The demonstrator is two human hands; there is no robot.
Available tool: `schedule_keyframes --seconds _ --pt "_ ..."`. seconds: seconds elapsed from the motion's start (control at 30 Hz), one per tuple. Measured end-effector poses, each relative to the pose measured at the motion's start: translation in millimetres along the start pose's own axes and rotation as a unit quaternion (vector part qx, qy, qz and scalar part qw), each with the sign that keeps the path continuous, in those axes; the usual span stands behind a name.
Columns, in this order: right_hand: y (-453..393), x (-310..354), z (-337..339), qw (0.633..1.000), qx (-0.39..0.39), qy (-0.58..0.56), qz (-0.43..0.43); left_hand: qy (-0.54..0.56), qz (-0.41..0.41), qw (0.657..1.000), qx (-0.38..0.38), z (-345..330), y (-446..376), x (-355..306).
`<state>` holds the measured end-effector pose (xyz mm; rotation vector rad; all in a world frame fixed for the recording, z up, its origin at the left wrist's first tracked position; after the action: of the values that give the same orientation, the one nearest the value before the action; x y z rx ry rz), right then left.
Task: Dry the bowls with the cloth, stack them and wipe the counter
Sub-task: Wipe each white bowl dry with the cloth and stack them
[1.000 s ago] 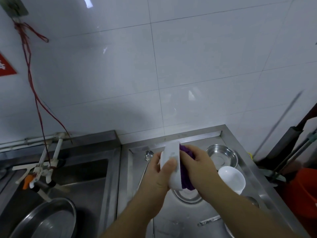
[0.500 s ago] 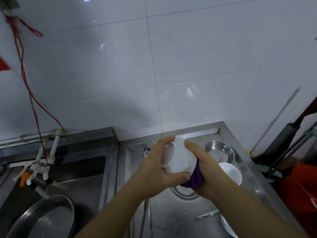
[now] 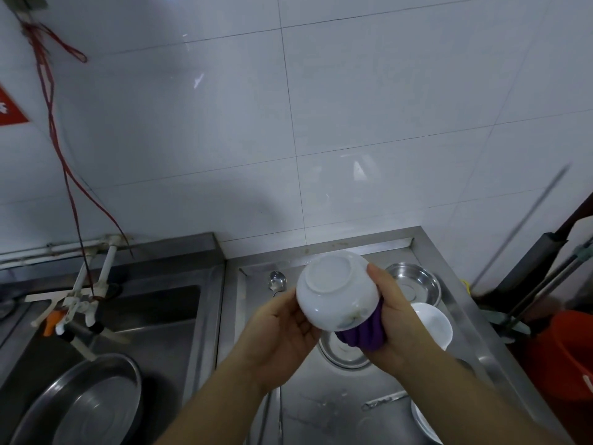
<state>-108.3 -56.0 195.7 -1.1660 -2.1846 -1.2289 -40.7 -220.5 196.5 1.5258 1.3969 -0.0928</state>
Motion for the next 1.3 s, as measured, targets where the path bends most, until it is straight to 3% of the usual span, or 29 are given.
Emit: schedule_keyframes --seconds 0.2,0.37,0.47,0.6,0.8,0.9,0.97,1.1,1.13,1.2,1.23,1.3 --pt "-2 -12 5 0.995 -0.07 0.069 0.013 0.059 -0.035 0.997 0.027 2 2 -11" --pt "-14 -20 25 0.987 -0.141 0.076 -0.01 -0.003 -0.086 0.996 0.029 5 4 -16" --pt "-24 -13 35 0.983 -0.18 0.032 0.002 -0.069 -0.121 0.99 -0.009 11 5 -17" --pt "-32 10 27 0.988 -0.127 0.041 0.081 -0.186 -0.154 0.97 -0.034 13 7 -9" --pt "-24 7 -1 0.959 -0.041 0.222 0.171 -0.31 -0.184 0.932 -0.02 6 13 -3" --pt "-16 6 -6 0.92 -0.033 0.289 0.264 -0.296 -0.152 0.943 0.002 10 15 -8" --pt "-6 9 -13 0.87 0.049 0.359 0.333 -0.305 -0.125 0.943 0.035 12 19 -9" --pt "13 17 -35 0.691 0.176 0.535 0.454 -0.292 -0.109 0.946 0.09 11 22 1" --pt "14 20 -38 0.669 0.185 0.546 0.469 -0.277 -0.11 0.95 0.095 11 23 2" --pt "12 25 -39 0.682 0.187 0.533 0.464 -0.264 -0.121 0.951 0.104 11 25 2" --pt "8 27 -37 0.712 0.175 0.513 0.446 -0.266 -0.128 0.95 0.106 12 25 1" --pt "-1 29 -32 0.817 0.123 0.422 0.373 -0.269 -0.144 0.947 0.104 13 27 -2"
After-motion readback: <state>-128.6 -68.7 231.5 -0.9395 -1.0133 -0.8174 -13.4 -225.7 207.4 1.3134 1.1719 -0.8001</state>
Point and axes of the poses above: each hand's wrist, its own y-axis away from the middle knuckle, its own z-axis out of the back of the hand, x = y × z, the point moved 2 cm from there along -y, towards the middle knuckle, and after that the axes turned 14 degrees about -x, right-handed, at the moved point
